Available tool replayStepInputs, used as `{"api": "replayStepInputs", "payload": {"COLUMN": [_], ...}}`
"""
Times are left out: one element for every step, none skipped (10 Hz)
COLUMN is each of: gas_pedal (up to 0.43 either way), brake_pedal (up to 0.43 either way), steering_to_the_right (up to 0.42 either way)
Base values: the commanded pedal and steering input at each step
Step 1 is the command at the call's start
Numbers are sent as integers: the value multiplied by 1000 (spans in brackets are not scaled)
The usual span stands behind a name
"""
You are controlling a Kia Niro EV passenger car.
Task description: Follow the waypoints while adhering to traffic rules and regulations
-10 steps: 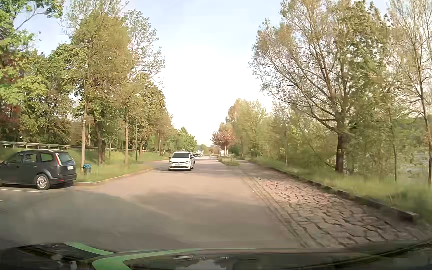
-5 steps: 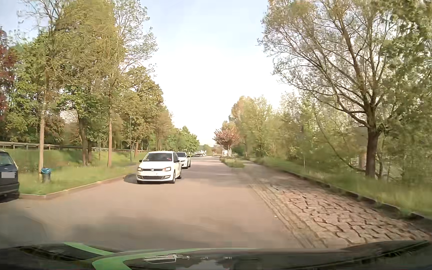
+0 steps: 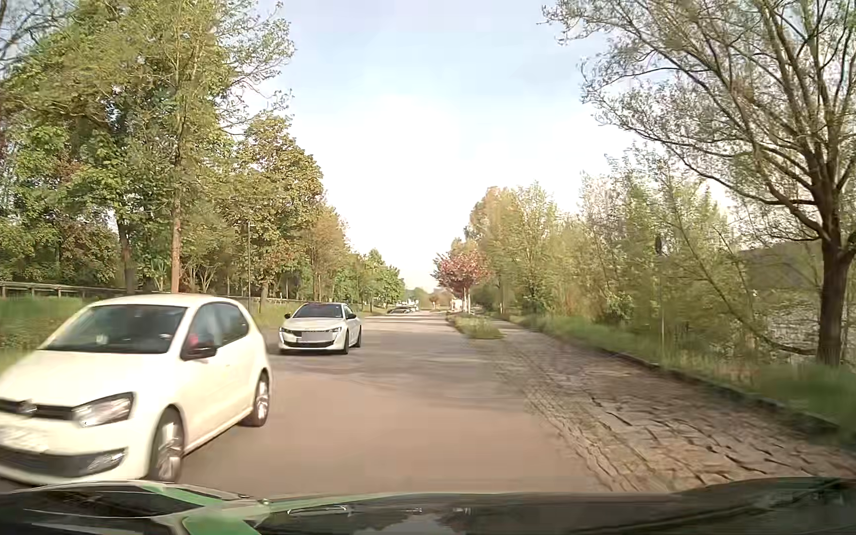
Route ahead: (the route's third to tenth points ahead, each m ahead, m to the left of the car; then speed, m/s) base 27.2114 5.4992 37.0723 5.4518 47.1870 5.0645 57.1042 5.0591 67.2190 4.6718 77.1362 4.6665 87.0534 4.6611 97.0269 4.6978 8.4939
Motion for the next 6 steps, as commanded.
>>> {"api": "replayStepInputs", "payload": {"gas_pedal": [98, 98, 98, 98, 110, 110], "brake_pedal": [0, 0, 0, 0, 0, 0], "steering_to_the_right": [-22, -22, -22, -24, -26, -27]}}
